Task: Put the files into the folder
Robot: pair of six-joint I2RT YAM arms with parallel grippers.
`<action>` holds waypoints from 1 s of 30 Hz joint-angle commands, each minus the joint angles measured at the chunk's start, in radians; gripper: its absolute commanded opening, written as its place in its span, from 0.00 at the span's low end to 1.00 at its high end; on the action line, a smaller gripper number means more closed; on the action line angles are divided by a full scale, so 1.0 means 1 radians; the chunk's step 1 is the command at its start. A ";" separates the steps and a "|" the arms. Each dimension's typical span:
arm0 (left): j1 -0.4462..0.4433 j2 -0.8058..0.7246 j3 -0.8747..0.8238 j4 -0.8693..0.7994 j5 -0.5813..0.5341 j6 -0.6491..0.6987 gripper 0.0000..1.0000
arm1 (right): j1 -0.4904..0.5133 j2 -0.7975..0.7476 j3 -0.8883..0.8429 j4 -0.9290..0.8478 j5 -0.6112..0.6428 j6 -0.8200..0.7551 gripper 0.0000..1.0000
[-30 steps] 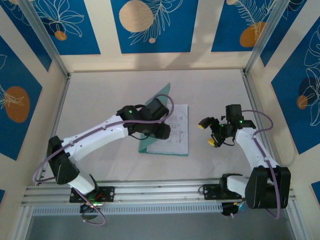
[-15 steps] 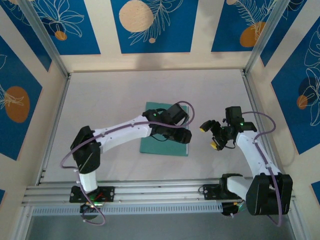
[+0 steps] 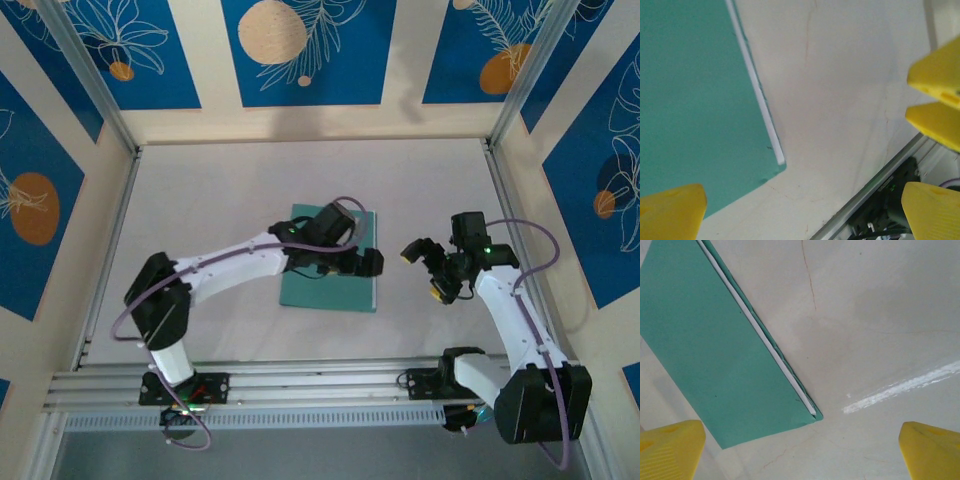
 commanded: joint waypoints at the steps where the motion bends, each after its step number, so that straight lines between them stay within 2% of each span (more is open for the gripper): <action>1: 0.079 -0.108 -0.034 0.012 0.021 -0.030 1.00 | -0.014 -0.007 0.058 -0.053 0.041 -0.031 0.99; 6: 0.221 -0.254 -0.106 -0.066 -0.045 0.020 1.00 | -0.016 0.023 0.183 -0.115 0.144 -0.113 0.99; 9: 0.303 -0.309 -0.097 -0.198 -0.158 0.089 1.00 | -0.011 0.035 0.270 -0.120 0.239 -0.146 0.99; 11: 0.323 -0.328 -0.073 -0.277 -0.272 0.156 1.00 | -0.026 0.045 0.302 -0.090 0.301 -0.146 0.99; 13: 0.333 -0.351 -0.070 -0.311 -0.378 0.205 1.00 | -0.047 0.053 0.281 0.017 0.300 -0.210 0.99; 18: 0.369 -0.417 -0.125 -0.259 -0.436 0.243 1.00 | -0.033 0.046 0.081 0.418 0.355 -0.391 0.99; 21: 0.400 -0.470 -0.207 -0.203 -0.492 0.265 1.00 | -0.019 0.064 -0.019 0.587 0.300 -0.538 0.99; 23: 0.416 -0.507 -0.291 -0.131 -0.552 0.300 1.00 | -0.019 0.079 -0.083 0.691 0.275 -0.539 0.99; 27: 0.431 -0.598 -0.468 -0.007 -0.742 0.389 1.00 | -0.027 0.092 -0.257 0.977 0.268 -0.514 0.99; 30: 0.451 -0.627 -0.517 0.001 -0.773 0.457 1.00 | -0.044 0.157 -0.251 1.011 0.253 -0.571 0.99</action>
